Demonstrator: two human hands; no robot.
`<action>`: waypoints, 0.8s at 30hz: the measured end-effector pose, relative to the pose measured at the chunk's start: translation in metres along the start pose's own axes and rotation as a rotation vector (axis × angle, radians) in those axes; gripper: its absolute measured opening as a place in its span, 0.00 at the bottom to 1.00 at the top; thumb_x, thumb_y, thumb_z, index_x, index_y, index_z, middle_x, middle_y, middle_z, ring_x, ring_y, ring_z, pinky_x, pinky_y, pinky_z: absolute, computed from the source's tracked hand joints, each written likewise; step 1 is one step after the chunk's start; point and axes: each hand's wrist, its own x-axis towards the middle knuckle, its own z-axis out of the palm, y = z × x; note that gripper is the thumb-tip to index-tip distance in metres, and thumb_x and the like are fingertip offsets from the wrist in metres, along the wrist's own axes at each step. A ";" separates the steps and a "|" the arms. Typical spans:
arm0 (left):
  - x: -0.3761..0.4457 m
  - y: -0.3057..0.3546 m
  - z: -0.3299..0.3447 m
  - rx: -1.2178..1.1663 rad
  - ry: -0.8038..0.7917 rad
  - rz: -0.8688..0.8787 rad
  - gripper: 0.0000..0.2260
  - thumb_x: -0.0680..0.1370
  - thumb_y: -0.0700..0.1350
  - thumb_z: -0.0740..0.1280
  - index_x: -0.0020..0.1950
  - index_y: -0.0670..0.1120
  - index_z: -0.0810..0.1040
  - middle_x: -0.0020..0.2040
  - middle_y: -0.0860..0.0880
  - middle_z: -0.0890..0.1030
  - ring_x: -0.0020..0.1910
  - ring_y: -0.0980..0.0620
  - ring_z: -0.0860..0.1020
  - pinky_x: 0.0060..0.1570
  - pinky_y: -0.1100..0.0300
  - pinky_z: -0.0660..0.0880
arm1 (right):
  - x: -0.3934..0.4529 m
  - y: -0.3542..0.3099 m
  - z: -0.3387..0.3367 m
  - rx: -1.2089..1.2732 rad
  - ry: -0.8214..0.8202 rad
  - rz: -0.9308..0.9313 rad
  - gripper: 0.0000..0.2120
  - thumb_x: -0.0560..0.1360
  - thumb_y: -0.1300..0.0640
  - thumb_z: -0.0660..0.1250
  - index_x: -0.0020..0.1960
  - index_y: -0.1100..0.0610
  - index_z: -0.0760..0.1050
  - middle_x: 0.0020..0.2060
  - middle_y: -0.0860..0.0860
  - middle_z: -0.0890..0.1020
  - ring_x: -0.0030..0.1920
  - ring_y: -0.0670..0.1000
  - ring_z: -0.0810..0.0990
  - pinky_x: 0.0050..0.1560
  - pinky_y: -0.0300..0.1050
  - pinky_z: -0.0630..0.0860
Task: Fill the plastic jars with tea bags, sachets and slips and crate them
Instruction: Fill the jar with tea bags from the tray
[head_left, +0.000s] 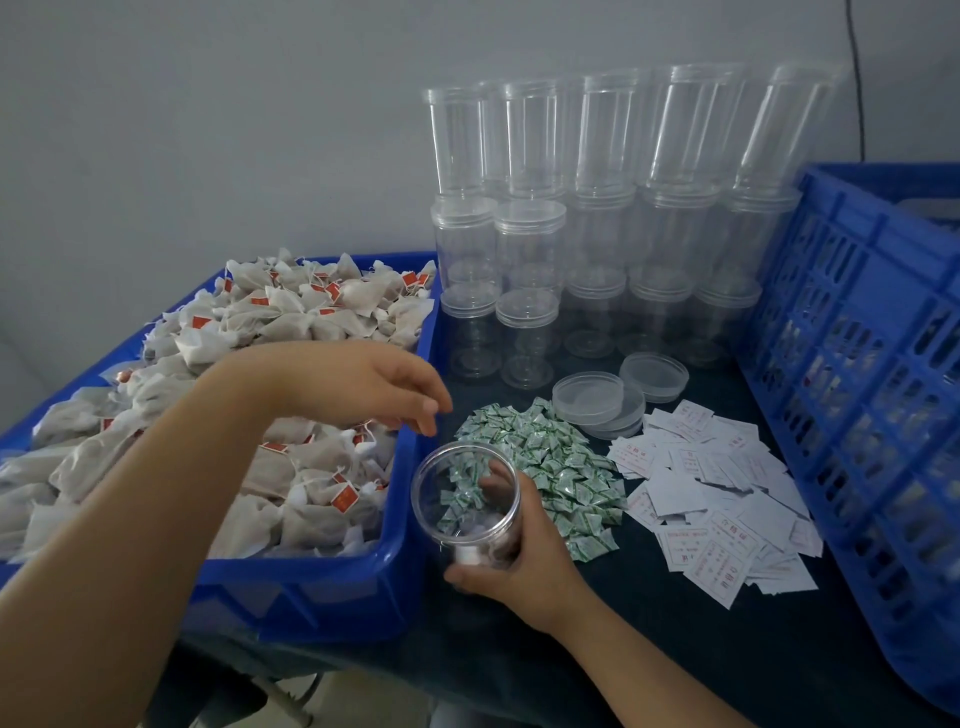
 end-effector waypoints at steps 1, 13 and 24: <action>-0.002 -0.007 0.000 -0.030 0.051 -0.008 0.07 0.80 0.48 0.61 0.54 0.57 0.77 0.47 0.59 0.83 0.49 0.64 0.80 0.50 0.69 0.75 | 0.000 0.000 0.000 -0.001 0.001 0.000 0.44 0.55 0.45 0.83 0.62 0.20 0.63 0.60 0.27 0.73 0.65 0.35 0.74 0.58 0.32 0.75; 0.030 -0.094 0.043 0.189 0.585 -0.200 0.10 0.77 0.44 0.67 0.58 0.49 0.78 0.52 0.51 0.80 0.47 0.56 0.77 0.52 0.59 0.75 | -0.001 -0.002 0.000 0.012 -0.009 -0.005 0.45 0.56 0.44 0.83 0.63 0.21 0.63 0.62 0.30 0.74 0.65 0.34 0.73 0.57 0.29 0.73; 0.052 -0.096 0.061 0.444 0.418 -0.217 0.23 0.76 0.55 0.66 0.69 0.50 0.70 0.63 0.49 0.72 0.60 0.50 0.70 0.58 0.55 0.70 | 0.001 0.003 0.000 -0.008 -0.007 -0.019 0.45 0.56 0.43 0.83 0.63 0.20 0.61 0.61 0.28 0.73 0.66 0.35 0.72 0.58 0.30 0.74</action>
